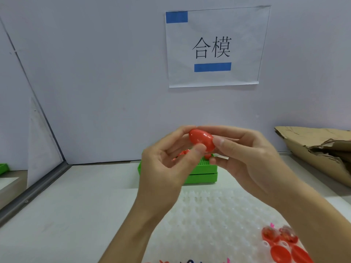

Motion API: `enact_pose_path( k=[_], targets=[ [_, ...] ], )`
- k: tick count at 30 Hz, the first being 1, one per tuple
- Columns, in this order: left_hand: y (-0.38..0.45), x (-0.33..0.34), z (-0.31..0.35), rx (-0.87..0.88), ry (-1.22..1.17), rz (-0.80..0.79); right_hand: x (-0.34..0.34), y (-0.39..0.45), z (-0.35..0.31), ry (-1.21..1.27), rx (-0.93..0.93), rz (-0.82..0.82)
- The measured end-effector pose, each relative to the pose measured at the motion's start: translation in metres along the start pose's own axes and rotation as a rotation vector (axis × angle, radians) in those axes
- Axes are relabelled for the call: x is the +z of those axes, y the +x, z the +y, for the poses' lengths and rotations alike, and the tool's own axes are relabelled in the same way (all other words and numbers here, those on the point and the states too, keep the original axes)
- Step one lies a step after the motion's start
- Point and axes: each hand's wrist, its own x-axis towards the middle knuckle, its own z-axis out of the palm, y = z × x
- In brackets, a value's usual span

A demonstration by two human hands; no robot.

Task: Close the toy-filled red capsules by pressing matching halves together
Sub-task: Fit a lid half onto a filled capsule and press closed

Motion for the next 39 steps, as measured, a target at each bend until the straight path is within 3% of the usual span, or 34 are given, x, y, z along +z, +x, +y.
enact_pose_path(
  k=[8,18,25,39],
  targets=[
    [0.003,-0.006,0.005,-0.01,0.028,0.063,0.001,-0.001,-0.003,-0.035,-0.044,0.014],
    [0.004,-0.014,0.014,0.096,0.126,-0.082,0.002,-0.004,-0.007,-0.141,-0.127,-0.029],
    [0.001,-0.008,0.019,0.147,0.307,0.033,0.001,-0.004,-0.005,-0.187,-0.183,0.006],
    [0.0,-0.001,0.019,0.057,0.483,0.049,0.004,-0.004,-0.007,-0.461,-0.235,0.11]
  ],
)
